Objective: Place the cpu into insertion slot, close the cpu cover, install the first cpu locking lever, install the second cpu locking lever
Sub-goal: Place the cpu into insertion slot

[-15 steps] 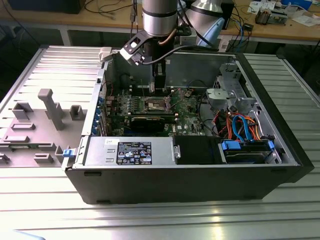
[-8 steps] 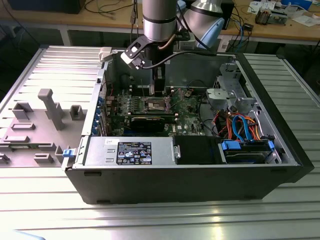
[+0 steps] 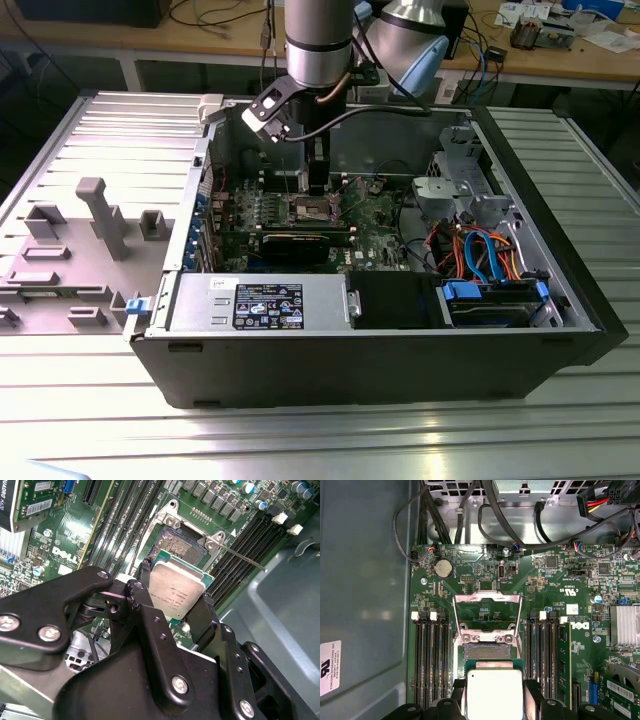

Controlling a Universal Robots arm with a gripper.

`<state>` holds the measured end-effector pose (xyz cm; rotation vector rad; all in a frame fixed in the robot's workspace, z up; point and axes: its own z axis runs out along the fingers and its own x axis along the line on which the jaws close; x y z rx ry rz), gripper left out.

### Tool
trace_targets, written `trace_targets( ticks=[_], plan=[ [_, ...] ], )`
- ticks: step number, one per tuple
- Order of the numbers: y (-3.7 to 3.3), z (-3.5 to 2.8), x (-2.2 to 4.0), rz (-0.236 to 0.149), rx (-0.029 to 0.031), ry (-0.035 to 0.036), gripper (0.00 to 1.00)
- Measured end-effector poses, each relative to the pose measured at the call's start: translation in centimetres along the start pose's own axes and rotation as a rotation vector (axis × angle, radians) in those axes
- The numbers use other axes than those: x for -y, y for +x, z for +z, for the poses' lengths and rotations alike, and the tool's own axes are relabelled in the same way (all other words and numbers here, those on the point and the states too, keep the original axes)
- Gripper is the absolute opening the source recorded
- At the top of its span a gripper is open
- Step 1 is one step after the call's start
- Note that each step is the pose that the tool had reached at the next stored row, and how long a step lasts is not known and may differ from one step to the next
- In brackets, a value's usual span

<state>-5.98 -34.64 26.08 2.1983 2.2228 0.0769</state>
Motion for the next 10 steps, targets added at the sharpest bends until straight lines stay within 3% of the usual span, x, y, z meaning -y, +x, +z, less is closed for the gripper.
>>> trace_targets(
  ticks=[10],
  plan=[
    [0.01, 0.14, 0.00, 0.000, -0.0005, -0.0003, 0.54]
  ],
)
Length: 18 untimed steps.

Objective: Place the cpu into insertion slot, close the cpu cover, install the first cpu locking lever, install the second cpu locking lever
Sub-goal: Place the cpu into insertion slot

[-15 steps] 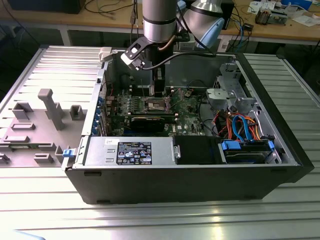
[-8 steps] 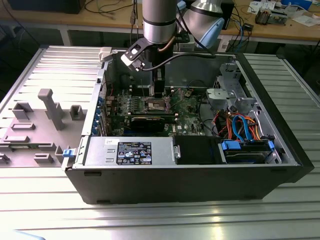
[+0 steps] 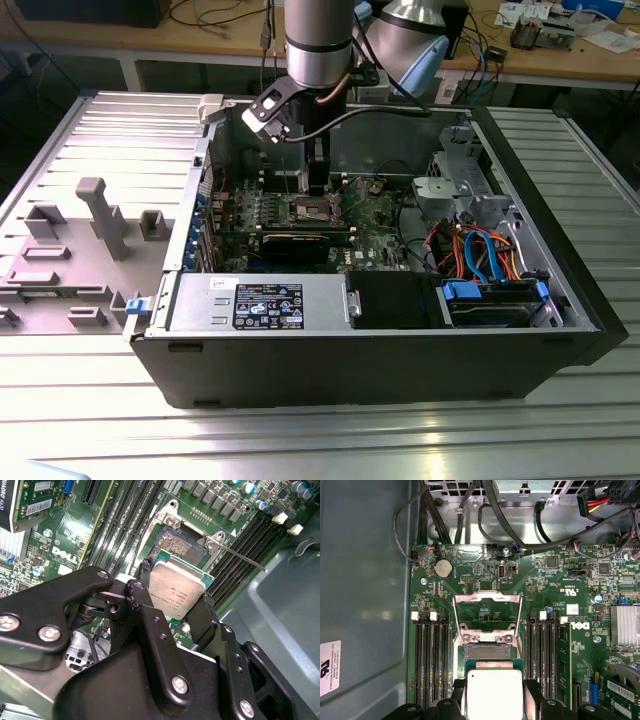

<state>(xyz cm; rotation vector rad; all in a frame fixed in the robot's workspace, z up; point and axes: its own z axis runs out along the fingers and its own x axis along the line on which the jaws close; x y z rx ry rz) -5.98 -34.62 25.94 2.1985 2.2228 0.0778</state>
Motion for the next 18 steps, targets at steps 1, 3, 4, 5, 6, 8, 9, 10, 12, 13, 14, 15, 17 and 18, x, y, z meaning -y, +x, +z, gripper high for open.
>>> trace_targets(
  ticks=[1, 3, 4, 5, 6, 8, 9, 10, 12, 13, 14, 15, 17, 18],
  plan=[
    [0.01, 0.14, 0.01, 0.000, 0.0005, 0.0001, 0.54],
    [0.05, 0.52, 0.03, 0.000, 0.0005, 0.0000, 0.54],
    [0.07, 0.70, 0.03, 0.000, 0.0005, 0.0000, 0.54],
    [0.09, 0.88, 0.05, 0.000, 0.0006, 0.0001, 0.54],
    [0.12, 1.04, 0.05, 0.000, 0.0005, 0.0000, 0.54],
    [0.17, 1.32, 0.06, 0.000, 0.0006, 0.0001, 0.54],
    [0.20, 1.48, 0.07, 0.000, 0.0005, 0.0000, 0.54],
    [0.23, 1.73, 0.08, 0.000, 0.0005, 0.0001, 0.54],
    [0.23, 2.24, 0.10, 0.000, 0.0005, 0.0001, 0.54],
    [0.23, 2.41, 0.11, 0.000, 0.0005, 0.0000, 0.54],
    [0.23, 2.46, 0.11, 0.000, 0.0006, 0.0001, 0.54],
    [0.22, 2.51, 0.12, 0.000, 0.0006, 0.0001, 0.54],
    [0.22, 2.57, 0.12, 0.000, 0.0006, 0.0002, 0.54],
    [0.22, 2.57, 0.12, 0.000, 0.0008, 0.0003, 0.54]
  ],
)
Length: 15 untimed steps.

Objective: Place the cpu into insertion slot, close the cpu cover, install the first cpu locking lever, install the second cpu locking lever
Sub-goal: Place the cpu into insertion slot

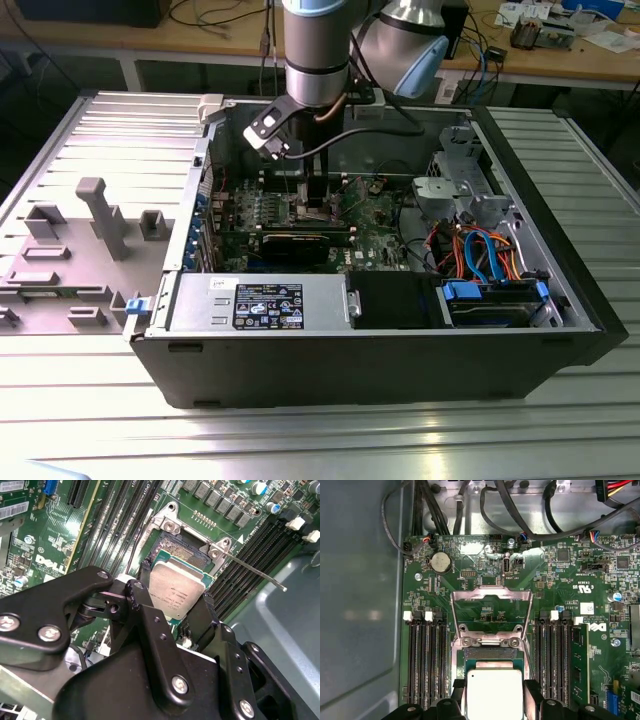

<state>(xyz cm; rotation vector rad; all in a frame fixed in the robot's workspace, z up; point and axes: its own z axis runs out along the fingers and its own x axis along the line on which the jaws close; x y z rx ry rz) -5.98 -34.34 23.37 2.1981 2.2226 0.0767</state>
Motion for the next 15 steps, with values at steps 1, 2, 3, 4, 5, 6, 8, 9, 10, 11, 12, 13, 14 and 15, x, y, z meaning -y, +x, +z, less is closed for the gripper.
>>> trace_targets(
  ticks=[1, 2, 3, 4, 5, 6, 8, 9, 10, 11, 12, 13, 14, 15],
  plan=[
    [0.00, 0.01, 0.00, 0.000, -0.0002, -0.0002, 0.54],
    [0.00, 0.01, 0.00, 0.000, -0.0002, -0.0001, 0.54],
    [0.00, 0.03, 0.00, 0.000, -0.0003, -0.0002, 0.54],
    [0.01, 0.09, 0.00, 0.000, -0.0006, -0.0004, 0.54],
    [0.00, 0.19, 0.01, 0.000, -0.0003, -0.0002, 0.54],
    [0.00, 0.29, 0.01, 0.000, -0.0002, -0.0002, 0.54],
    [-0.01, 0.51, 0.02, 0.000, -0.0002, -0.0001, 0.54],
    [-0.01, 0.60, 0.03, 0.000, -0.0003, -0.0002, 0.54],
    [-0.01, 0.76, 0.03, 0.000, -0.0004, -0.0002, 0.54],
    [-0.01, 0.86, 0.04, 0.000, -0.0002, -0.0002, 0.54],
    [-0.01, 0.97, 0.04, 0.000, -0.0002, -0.0002, 0.54],
    [-0.02, 1.05, 0.05, 0.000, -0.0002, -0.0001, 0.54],
    [-0.02, 1.13, 0.05, 0.000, -0.0003, -0.0002, 0.54],
    [-0.02, 1.19, 0.05, 0.000, -0.0003, -0.0002, 0.54]
  ],
)
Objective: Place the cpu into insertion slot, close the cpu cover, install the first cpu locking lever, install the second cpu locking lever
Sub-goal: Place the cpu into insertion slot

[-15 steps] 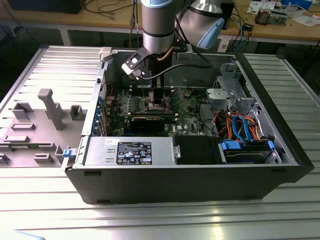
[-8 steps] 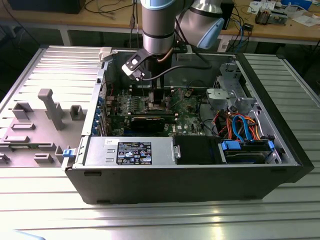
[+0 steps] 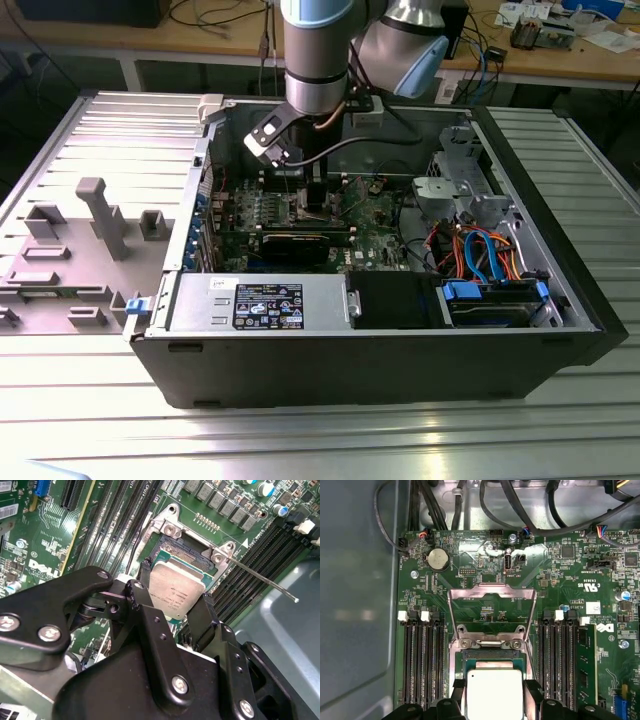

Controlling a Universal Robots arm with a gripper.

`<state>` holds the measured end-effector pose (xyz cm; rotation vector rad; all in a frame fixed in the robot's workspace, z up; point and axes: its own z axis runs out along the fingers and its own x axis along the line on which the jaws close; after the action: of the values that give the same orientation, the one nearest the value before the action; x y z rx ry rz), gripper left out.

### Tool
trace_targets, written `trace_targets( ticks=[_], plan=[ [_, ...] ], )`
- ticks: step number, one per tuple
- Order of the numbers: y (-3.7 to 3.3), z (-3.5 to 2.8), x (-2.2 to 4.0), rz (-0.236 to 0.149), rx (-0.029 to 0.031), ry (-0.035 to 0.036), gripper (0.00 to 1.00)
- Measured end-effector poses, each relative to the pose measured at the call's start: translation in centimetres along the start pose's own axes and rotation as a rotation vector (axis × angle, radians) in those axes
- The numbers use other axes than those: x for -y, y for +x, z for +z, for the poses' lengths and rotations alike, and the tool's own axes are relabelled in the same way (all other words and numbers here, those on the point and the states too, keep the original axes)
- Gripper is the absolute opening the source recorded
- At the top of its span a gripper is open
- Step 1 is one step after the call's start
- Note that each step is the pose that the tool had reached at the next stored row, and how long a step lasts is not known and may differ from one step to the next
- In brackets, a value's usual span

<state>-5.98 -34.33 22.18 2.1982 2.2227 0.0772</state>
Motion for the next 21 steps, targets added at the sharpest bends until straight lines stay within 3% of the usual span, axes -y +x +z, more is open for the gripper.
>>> trace_targets(
  ticks=[9, 15, 21],
  plan=[
    [-0.02, 0.67, 0.04, 0.000, 0.0001, 0.0000, 0.54],
    [-0.04, 1.38, 0.15, 0.025, 0.0012, -0.0006, 0.54],
    [0.08, 1.96, 0.19, 0.014, 0.0004, -0.0003, 0.54]
  ],
)
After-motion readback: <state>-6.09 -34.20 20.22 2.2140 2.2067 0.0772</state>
